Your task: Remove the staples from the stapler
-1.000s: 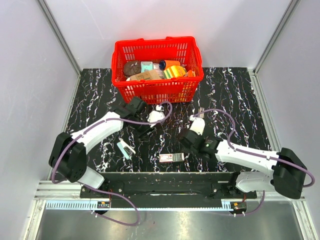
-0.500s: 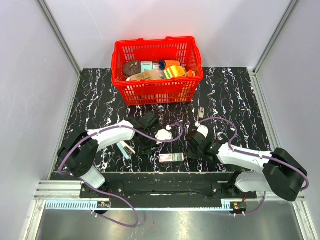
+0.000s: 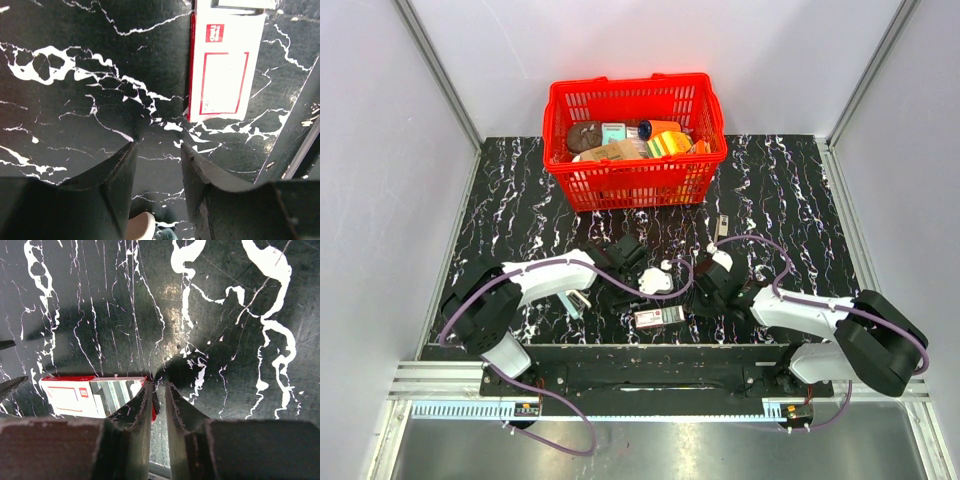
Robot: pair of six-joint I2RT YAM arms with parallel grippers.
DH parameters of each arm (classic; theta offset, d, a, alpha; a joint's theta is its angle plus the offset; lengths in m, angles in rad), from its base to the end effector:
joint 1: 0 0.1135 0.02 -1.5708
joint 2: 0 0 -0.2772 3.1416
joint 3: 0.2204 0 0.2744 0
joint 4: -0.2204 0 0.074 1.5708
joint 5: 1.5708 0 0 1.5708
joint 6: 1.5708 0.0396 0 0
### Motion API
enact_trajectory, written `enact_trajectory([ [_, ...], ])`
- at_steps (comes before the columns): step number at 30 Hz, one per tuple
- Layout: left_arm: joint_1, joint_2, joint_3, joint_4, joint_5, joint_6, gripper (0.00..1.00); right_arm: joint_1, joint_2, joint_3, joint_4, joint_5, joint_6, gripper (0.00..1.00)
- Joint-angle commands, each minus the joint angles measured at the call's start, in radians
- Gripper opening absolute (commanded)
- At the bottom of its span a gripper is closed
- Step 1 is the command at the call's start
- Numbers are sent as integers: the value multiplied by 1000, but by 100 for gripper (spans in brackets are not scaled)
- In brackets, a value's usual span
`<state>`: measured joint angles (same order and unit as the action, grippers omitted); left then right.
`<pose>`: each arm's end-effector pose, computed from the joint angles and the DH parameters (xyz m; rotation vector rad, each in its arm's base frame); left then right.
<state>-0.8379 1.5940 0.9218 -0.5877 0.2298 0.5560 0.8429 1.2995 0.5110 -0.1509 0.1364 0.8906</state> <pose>0.1992 -0.2348 0.1637 1.8632 2.1457 -0.3872 0.1663 0.1785 0.1415 0.1192 2.5802 0.5287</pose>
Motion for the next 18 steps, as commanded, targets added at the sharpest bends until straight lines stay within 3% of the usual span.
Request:
enact_trajectory([
  [1, -26, 21, 0, 46, -3, -11, 45, -7, 6, -31, 4, -40, -5, 21],
  [18, -61, -62, -63, -14, 54, 22, 47, -7, -9, -37, -22, -51, 18, 20],
])
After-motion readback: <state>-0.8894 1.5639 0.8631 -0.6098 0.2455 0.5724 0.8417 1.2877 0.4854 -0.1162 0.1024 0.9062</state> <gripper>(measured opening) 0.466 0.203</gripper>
